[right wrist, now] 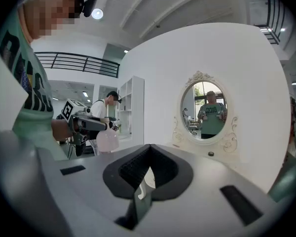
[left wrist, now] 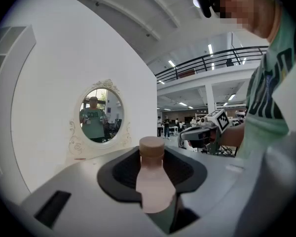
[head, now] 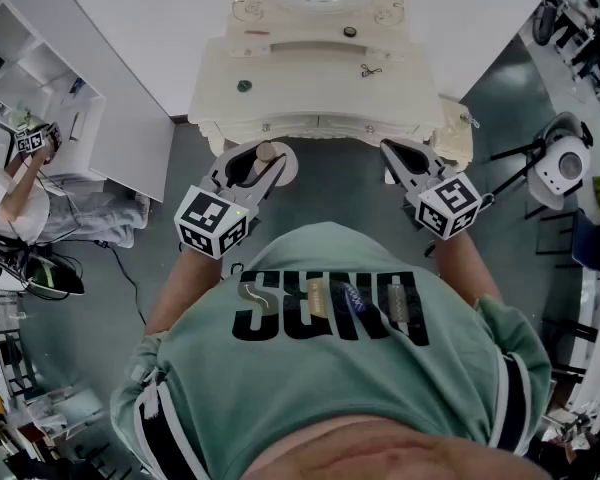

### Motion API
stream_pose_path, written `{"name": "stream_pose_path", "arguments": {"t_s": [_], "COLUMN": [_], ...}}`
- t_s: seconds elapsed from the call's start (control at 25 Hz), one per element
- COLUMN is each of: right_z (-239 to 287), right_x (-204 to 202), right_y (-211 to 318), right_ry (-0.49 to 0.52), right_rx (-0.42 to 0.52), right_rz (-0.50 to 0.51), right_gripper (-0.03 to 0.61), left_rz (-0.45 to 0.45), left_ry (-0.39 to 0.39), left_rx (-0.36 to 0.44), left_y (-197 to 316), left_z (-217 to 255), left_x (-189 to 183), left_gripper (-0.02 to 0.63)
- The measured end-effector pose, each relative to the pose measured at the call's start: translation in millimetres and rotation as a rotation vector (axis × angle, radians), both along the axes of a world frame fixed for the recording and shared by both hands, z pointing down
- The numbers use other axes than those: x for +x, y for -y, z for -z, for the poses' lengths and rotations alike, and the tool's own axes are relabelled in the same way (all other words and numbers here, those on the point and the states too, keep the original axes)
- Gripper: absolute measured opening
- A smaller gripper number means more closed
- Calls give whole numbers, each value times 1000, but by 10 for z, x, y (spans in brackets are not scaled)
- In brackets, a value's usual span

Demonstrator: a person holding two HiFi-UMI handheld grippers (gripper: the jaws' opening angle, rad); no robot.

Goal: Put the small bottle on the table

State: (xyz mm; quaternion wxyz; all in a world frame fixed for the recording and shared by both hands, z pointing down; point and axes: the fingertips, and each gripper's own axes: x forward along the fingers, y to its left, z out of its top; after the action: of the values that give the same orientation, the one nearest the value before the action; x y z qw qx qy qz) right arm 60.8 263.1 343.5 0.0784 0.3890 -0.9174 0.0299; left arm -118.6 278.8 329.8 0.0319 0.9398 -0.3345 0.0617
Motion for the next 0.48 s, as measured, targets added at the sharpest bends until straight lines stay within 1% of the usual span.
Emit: {"name": "stream_pose_path", "arguments": {"t_s": [0.32, 0.48], "right_z": [60, 61], "right_x": [53, 84], "right_y": [29, 46], "right_ry": [0, 17], "right_rx": [8, -10], "right_rz": [13, 26], "right_gripper": [-8, -6], "left_rz": [7, 12], "left_ry": [0, 1], "left_rx": [6, 5], "left_y": [21, 37], "left_z": [45, 44], "left_x": [71, 116], "left_gripper": [144, 143]}}
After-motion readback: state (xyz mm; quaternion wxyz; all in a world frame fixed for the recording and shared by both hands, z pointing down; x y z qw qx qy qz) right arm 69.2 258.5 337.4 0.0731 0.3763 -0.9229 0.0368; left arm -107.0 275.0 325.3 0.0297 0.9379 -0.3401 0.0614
